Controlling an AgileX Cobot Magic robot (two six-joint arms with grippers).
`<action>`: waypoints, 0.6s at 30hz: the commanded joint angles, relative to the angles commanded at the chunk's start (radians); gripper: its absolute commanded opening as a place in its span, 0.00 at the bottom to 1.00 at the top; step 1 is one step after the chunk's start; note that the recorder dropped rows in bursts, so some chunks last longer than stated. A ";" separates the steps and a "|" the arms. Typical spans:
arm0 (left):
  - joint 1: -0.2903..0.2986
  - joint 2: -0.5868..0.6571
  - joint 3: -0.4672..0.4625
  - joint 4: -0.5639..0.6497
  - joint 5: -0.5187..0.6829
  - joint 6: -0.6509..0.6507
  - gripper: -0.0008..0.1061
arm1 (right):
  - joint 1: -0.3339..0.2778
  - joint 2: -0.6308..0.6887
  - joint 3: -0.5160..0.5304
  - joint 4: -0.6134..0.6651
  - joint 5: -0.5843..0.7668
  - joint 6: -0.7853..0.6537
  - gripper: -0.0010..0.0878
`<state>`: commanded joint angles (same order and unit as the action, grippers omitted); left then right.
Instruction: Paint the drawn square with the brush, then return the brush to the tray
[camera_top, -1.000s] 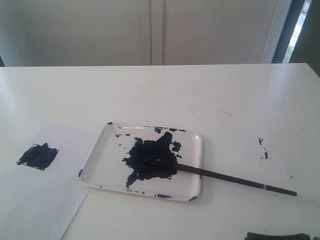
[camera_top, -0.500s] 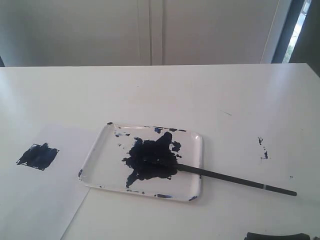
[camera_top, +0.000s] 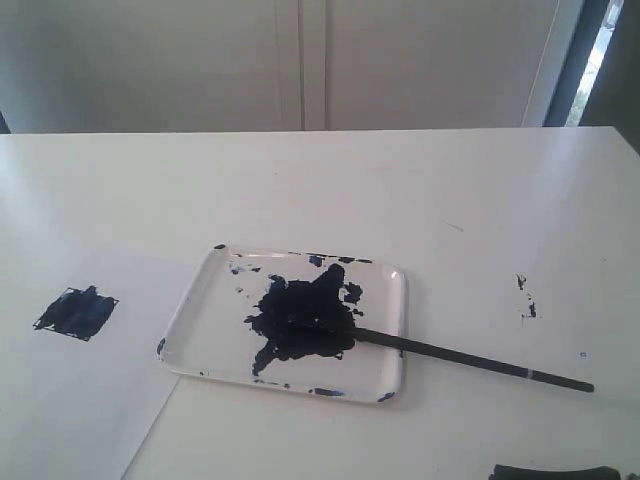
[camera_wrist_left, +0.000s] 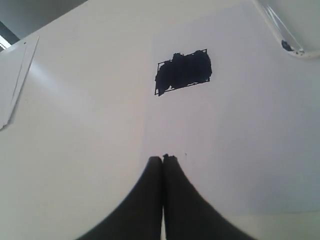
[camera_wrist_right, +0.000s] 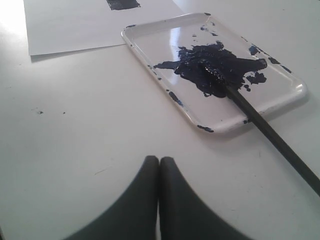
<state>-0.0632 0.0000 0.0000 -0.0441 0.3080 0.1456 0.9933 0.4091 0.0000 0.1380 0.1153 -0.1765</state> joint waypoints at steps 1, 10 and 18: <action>0.014 0.000 0.000 -0.042 0.000 -0.022 0.01 | 0.000 0.000 0.000 0.000 0.000 0.000 0.01; 0.063 0.000 0.000 -0.077 -0.080 -0.026 0.01 | 0.000 0.000 0.000 0.000 0.000 0.000 0.01; 0.061 0.000 0.000 -0.075 -0.079 -0.026 0.01 | 0.000 0.000 0.000 0.000 0.000 0.000 0.01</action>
<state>-0.0027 0.0000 0.0000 -0.1190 0.2286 0.1192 0.9933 0.4091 0.0000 0.1380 0.1153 -0.1765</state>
